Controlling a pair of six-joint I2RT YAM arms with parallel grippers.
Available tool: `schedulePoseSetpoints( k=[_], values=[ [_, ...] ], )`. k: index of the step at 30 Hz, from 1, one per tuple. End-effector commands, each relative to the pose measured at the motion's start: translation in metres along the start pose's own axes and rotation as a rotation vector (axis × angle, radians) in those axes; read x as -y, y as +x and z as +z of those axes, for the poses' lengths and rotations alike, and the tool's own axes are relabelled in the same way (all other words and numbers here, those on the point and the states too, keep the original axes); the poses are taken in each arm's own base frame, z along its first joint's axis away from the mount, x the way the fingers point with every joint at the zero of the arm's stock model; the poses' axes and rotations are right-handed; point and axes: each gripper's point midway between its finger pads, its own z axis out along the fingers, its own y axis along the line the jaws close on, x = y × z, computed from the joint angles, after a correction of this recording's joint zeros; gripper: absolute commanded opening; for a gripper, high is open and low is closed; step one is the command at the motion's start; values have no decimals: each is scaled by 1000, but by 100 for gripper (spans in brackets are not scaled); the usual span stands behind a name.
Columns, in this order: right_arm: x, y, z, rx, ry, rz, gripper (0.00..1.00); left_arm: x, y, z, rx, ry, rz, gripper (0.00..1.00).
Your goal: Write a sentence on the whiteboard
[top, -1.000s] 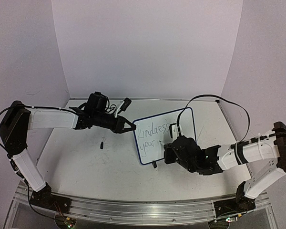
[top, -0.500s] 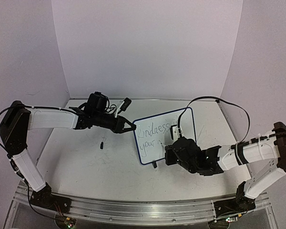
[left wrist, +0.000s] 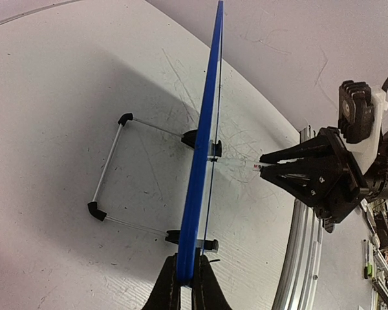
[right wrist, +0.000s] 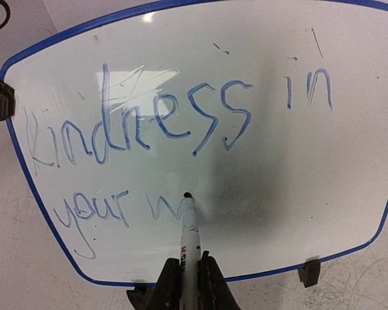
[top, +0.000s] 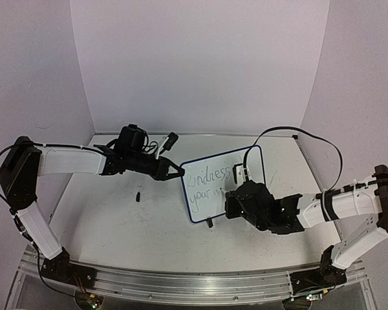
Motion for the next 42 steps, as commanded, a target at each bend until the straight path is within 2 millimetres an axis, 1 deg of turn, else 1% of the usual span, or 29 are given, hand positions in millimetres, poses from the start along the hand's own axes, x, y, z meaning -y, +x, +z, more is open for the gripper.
schedulePoseSetpoints(
  k=[1, 3, 5, 10, 12, 22, 28, 34, 42],
  values=[
    [10, -21, -13, 53, -18, 50, 0, -4, 12, 1, -37, -42, 41, 0],
    [13, -18, -16, 53, -27, 55, 0, -4, 12, 1, -38, -39, 41, 0],
    [13, -16, -15, 46, -35, 57, 0, -4, 12, 2, -38, -38, 40, 0],
    [-2, -14, -9, 38, -97, 51, 0, -4, 13, 2, -39, -39, 40, 0],
    [-4, -12, -7, 34, -101, 47, 0, -4, 12, 1, -38, -40, 41, 0],
    [8, -10, 0, 44, -30, 58, 0, -4, 12, 1, -37, -42, 44, 0],
    [6, -2, 5, 14, -28, 39, 0, -4, 13, 1, -39, -44, 43, 0],
    [12, 8, 2, -14, -25, 40, 0, -4, 13, 2, -41, -41, 40, 0],
    [14, 21, 4, -46, -27, 40, 0, -5, 14, 2, -42, -41, 39, 0]
  ],
)
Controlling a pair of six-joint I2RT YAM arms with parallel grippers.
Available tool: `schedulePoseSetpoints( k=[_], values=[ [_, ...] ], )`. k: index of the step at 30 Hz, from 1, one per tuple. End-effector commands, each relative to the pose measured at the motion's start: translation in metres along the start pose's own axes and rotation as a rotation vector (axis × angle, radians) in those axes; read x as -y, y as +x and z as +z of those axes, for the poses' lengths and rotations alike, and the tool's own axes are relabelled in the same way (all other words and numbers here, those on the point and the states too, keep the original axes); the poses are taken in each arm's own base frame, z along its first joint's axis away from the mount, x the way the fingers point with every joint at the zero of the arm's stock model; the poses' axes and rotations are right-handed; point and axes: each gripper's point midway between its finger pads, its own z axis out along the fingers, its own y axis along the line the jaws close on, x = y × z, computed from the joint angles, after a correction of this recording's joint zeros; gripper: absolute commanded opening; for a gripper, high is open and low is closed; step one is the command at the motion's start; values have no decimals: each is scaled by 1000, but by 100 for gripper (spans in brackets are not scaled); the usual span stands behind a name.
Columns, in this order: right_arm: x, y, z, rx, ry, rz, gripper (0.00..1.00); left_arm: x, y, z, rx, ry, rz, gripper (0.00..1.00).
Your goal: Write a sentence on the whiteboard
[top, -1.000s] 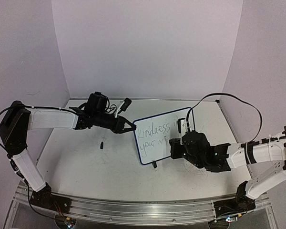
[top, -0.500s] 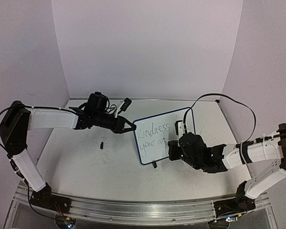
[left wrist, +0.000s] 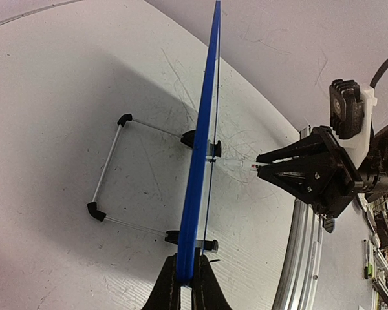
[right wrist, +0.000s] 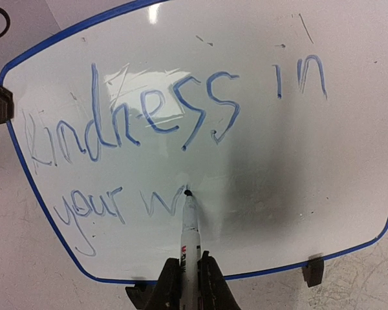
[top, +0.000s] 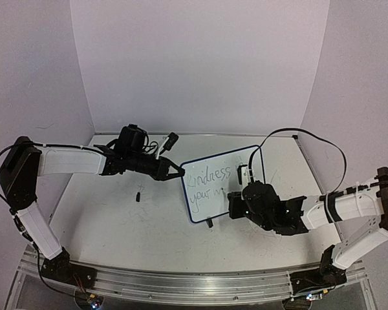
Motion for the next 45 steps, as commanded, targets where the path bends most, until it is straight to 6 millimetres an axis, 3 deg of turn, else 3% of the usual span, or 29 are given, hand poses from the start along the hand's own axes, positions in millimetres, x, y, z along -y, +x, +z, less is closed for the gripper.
schedulePoseSetpoints(
  k=[1, 26, 35, 45],
  values=[
    [9, 15, 2, -41, 20, -4, 0, -6, 14, 1, -41, -43, 36, 0],
    [20, 7, -4, -16, 73, -19, 0, -5, 14, 2, -42, -40, 37, 0],
    [12, -21, 0, 60, 73, 6, 0, -5, 13, 1, -39, -41, 39, 0],
    [7, -38, -2, 103, 62, 4, 0, -4, 13, 1, -39, -39, 39, 0]
  ],
)
